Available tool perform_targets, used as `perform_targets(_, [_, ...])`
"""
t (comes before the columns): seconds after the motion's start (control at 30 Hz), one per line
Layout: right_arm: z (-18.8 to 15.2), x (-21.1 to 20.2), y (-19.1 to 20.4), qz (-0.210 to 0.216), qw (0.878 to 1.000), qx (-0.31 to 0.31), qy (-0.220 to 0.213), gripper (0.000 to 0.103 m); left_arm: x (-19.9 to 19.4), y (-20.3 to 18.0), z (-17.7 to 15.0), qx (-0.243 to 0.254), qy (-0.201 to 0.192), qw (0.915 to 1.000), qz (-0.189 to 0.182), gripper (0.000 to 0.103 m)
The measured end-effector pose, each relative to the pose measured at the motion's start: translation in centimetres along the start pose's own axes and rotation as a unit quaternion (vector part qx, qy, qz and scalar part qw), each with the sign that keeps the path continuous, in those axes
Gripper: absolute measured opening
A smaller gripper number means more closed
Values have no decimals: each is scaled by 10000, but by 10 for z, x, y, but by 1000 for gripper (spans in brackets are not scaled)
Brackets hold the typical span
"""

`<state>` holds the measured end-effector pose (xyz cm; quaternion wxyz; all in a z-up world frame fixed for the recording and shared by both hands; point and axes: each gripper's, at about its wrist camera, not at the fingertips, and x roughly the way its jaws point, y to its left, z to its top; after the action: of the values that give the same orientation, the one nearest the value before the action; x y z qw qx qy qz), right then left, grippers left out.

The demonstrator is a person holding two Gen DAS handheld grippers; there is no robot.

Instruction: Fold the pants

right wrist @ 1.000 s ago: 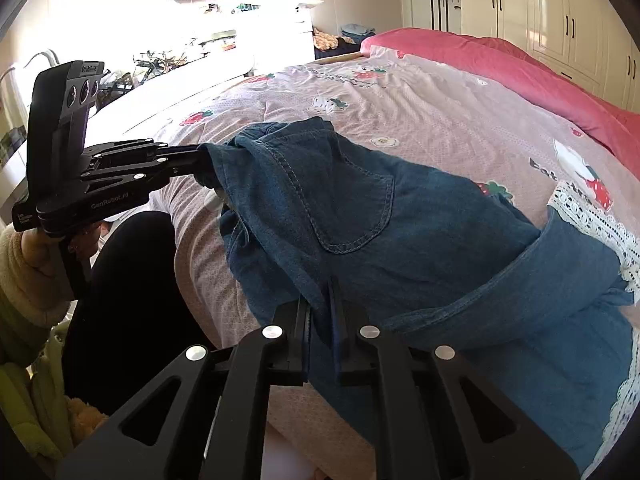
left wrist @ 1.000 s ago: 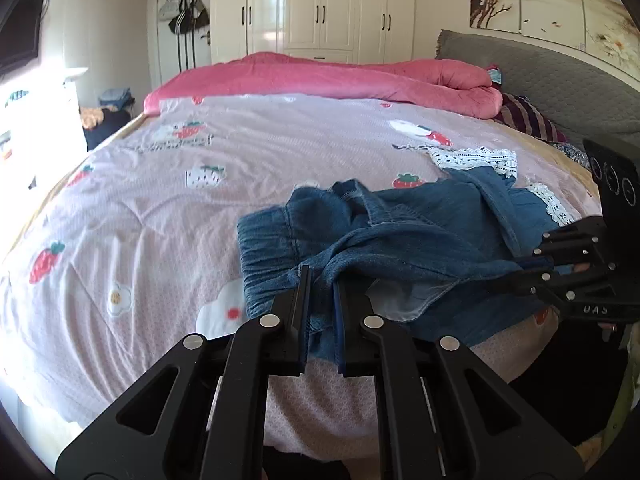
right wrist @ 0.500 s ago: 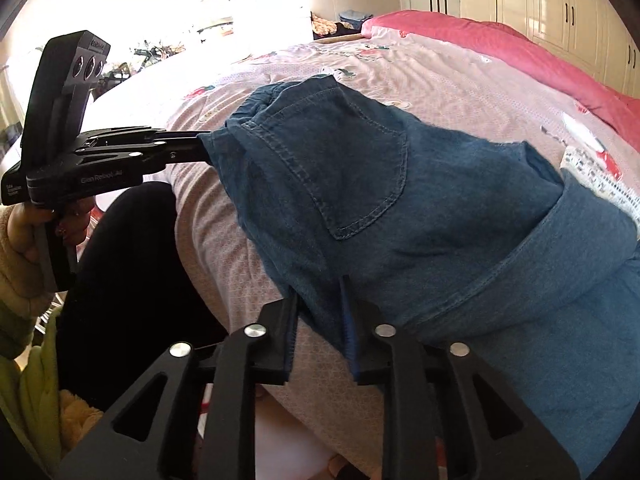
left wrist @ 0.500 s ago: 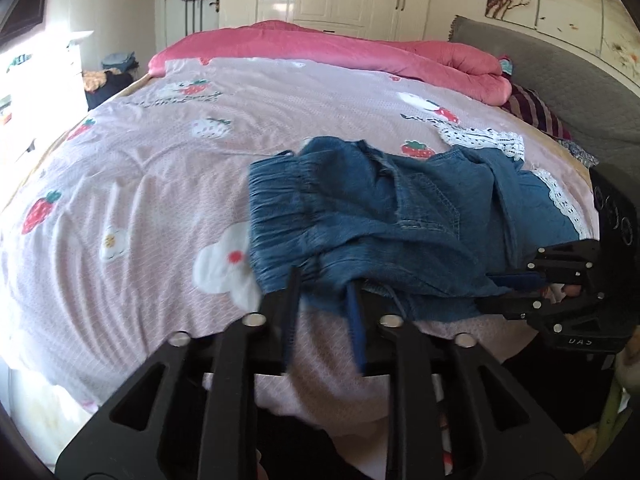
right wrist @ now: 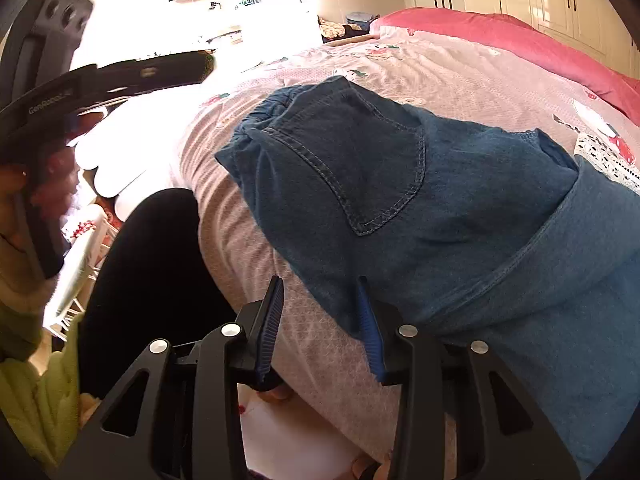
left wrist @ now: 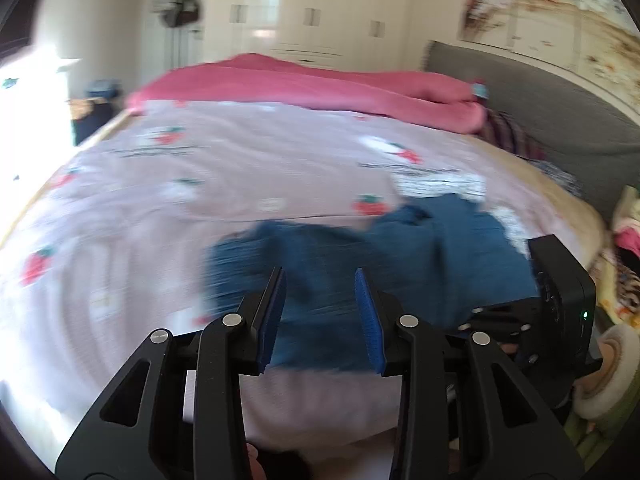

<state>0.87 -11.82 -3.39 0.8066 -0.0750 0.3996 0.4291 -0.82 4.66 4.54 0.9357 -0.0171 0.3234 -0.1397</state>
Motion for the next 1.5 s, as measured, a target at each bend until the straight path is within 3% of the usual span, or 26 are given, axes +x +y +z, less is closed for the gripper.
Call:
perform_targets(0.17, [-3,-43,-21,-464,9986,106,-244,36,54,-13,-7,-93,575,9978,-310,27])
perform_targets(0.3, [-16,-74,-70,-998,9911,776,-405,47,88,-7,-34,-91,1077,9941,-71,27])
perform_targets(0.47, [-34,-69,-114,-1233,9815,1461,-55,50,86,-2,-39,-141,937,9955,-78,28])
perform_targets(0.53, [-31,-83,-123,-1012,9802,1677,-287,53,67,-8,-30,-130,742,9970,-165,41])
perform_targets(0.57, [-28,-88,-125,-1057,9797,1664,-358,62,60,-11,-26,-113,659,9975,-213,45])
perform_targets(0.63, [-13,-101,-131,-1263,9787,1532,-519,67,41,-23,-14,39,391,9984,-414,57])
perform_targets(0.7, [9,-105,-143,-1373,9781,1454,-570,71,37,-38,-3,161,229,9971,-704,60])
perform_targets(0.8, [48,-97,-162,-1501,9774,1372,-573,75,59,-62,9,158,419,9907,-1286,61])
perform_targets(1.0, [112,-61,-214,-1555,9768,1471,-34,80,109,-91,19,53,760,9829,-1677,61])
perform_targets(1.1, [133,-34,-227,-1730,9760,1246,442,84,131,-97,17,-129,991,9772,-1874,49])
perform_targets(1.17, [142,-12,-233,-1830,9738,1102,784,86,142,-97,13,-226,1094,9785,-1732,42])
perform_targets(1.23, [147,2,-237,-1943,9710,1008,964,86,151,-94,5,-240,1161,9787,-1675,26])
perform_targets(1.4, [160,37,-240,-2175,9646,631,1353,86,159,-82,-2,-379,1205,9756,-1796,7])
perform_targets(1.47, [162,54,-245,-2296,9570,591,1669,86,162,-83,-3,-325,1181,9764,-1780,5])
perform_targets(1.5, [161,60,-248,-2342,9535,588,1802,77,162,-83,-3,-310,1178,9764,-1784,5])
